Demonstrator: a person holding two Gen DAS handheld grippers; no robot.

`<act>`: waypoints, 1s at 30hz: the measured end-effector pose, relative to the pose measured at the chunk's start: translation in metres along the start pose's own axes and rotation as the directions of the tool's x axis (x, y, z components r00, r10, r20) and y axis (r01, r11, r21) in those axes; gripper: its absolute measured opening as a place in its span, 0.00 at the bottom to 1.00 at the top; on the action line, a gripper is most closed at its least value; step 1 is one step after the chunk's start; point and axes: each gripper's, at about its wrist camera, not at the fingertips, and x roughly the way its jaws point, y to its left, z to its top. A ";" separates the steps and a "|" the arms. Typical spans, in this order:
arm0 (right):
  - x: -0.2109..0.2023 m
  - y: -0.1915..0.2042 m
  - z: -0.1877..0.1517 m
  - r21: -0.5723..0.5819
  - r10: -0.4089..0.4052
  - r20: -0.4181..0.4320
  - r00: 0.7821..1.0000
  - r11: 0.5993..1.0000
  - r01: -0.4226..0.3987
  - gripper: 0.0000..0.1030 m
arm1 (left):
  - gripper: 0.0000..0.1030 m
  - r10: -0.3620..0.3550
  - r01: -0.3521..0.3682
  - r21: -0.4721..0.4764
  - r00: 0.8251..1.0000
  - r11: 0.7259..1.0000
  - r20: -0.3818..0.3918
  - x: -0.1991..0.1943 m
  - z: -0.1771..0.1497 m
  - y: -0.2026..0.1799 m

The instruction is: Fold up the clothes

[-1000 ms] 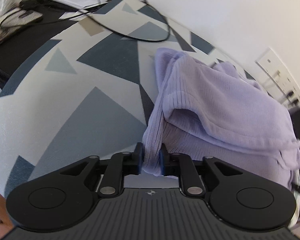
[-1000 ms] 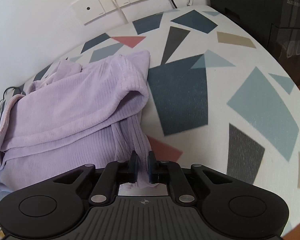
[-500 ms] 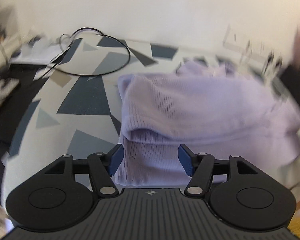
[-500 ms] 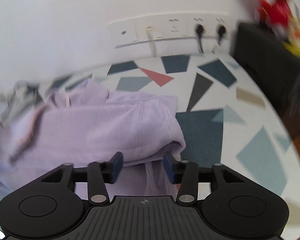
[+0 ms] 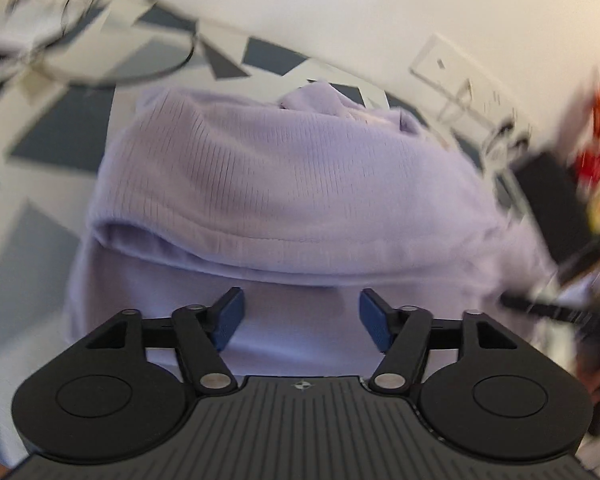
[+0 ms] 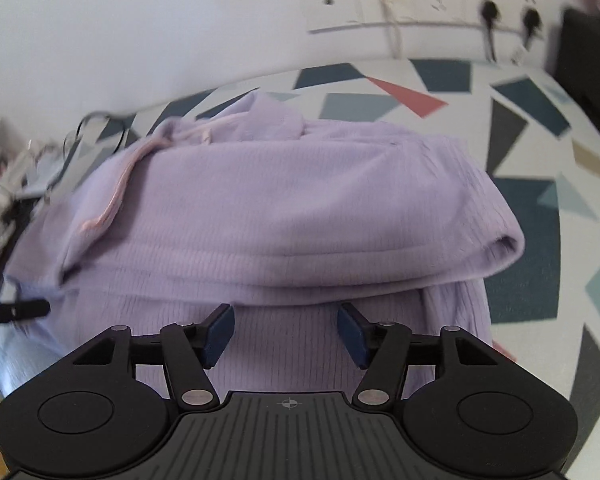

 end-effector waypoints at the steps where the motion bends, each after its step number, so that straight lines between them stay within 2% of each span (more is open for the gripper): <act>1: -0.002 -0.007 0.001 0.046 0.015 0.009 1.000 0.999 -0.016 0.53 | 0.69 -0.019 0.019 -0.071 1.000 0.997 -0.001 0.000 0.001 0.008; 3: -0.005 -0.021 0.003 0.135 0.045 0.028 0.999 0.990 -0.048 0.53 | 0.69 -0.060 0.061 -0.212 0.998 0.975 0.010 -0.001 0.004 0.025; 5: -0.007 -0.031 0.004 0.205 0.068 0.046 0.997 0.976 -0.076 0.53 | 0.69 -0.086 0.095 -0.331 0.995 0.939 0.044 -0.005 0.006 0.044; 10: -0.006 -0.051 0.002 0.343 0.106 0.079 0.991 0.931 -0.127 0.53 | 0.69 -0.056 0.122 -0.527 0.989 0.841 0.141 -0.010 0.006 0.076; 13: -0.005 -0.058 0.000 0.401 0.118 0.094 0.989 0.904 -0.146 0.53 | 0.69 -0.060 0.151 -0.586 0.983 0.796 0.173 -0.009 0.006 0.085; 17: -0.005 -0.066 -0.001 0.458 0.120 0.115 0.986 0.875 -0.159 0.53 | 0.70 -0.081 0.198 -0.619 0.974 0.760 0.212 -0.006 0.000 0.090; 21: -0.005 -0.076 -0.004 0.507 0.062 0.132 0.989 0.853 -0.122 0.53 | 0.69 -0.111 0.258 -0.653 0.960 0.712 0.258 -0.004 -0.006 0.100; 22: -0.004 -0.080 -0.005 0.530 0.067 0.136 0.988 0.838 -0.130 0.53 | 0.60 -0.118 0.270 -0.657 0.957 0.704 0.266 -0.003 -0.006 0.101; 23: -0.003 -0.084 -0.006 0.553 0.072 0.140 0.987 0.821 -0.138 0.53 | 0.40 -0.126 0.278 -0.660 0.955 0.698 0.269 -0.002 -0.005 0.103; 25: -0.001 -0.090 -0.007 0.587 0.078 0.152 0.985 0.795 -0.153 0.53 | 0.17 -0.128 0.276 -0.665 0.956 0.694 0.264 -0.001 -0.003 0.106; 27: -0.002 -0.091 -0.006 0.595 0.069 0.161 0.985 0.789 -0.152 0.45 | 0.16 -0.113 0.270 -0.662 0.956 0.699 0.271 -0.004 -0.001 0.105; 30: -0.007 -0.094 -0.002 0.588 0.037 0.186 0.982 0.796 -0.142 0.30 | 0.15 -0.108 0.273 -0.618 0.951 0.738 0.291 -0.010 0.006 0.097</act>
